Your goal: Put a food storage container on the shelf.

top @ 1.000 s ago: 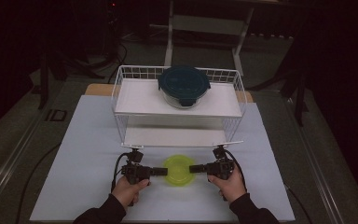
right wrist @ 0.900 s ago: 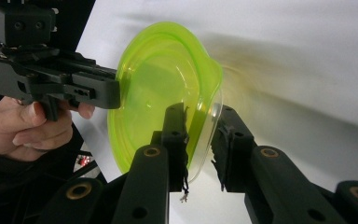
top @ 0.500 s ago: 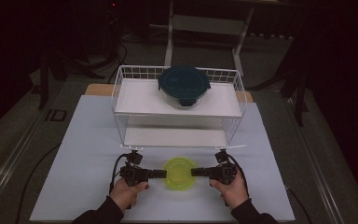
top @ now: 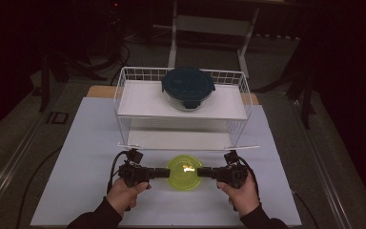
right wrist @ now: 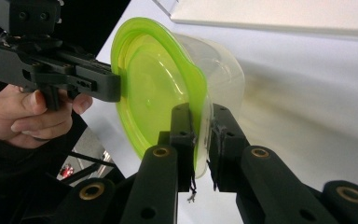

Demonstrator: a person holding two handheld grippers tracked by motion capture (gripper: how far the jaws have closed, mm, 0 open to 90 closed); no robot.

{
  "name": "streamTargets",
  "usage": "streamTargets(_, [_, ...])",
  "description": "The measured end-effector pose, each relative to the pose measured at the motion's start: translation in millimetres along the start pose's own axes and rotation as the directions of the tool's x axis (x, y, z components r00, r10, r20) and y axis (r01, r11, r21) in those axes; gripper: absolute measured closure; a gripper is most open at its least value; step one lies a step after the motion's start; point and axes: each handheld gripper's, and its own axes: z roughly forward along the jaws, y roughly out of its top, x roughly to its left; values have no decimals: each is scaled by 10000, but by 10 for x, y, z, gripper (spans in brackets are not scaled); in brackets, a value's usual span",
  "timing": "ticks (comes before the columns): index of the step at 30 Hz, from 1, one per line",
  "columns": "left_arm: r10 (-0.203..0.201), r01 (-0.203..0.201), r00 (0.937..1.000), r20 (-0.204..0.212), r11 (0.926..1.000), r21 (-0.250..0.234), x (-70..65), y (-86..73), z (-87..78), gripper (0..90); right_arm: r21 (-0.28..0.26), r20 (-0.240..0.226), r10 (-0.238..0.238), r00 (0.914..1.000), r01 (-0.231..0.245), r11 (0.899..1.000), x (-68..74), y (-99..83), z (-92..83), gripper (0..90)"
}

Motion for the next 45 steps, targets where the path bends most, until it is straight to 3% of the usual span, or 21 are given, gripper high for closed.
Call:
streamTargets(8, [542,-535,9984,157,9978,-389,-198,116,-145,814,-437,52,-479,9988,481,9979,222,122,-200,811])
streamTargets(17, [754,-737,9970,200,9944,-752,-367,258,-278,815,-853,127,-995,9950,1002,9913,418,308,-374,812])
streamTargets(23, [1264,-1244,9919,115,9864,-1074,-565,483,-415,815,-1211,238,-1401,9898,1420,9824,563,485,-520,812])
streamTargets(30, [1521,-1491,9883,89,9777,-1481,-733,692,-555,815,-1627,491,-1784,9827,1841,9694,750,710,-682,813])
streamTargets(45, [2033,-2032,9789,-203,9580,-2024,-972,1325,-806,816,-2318,926,-2187,9714,2346,9440,1019,1344,-912,812])
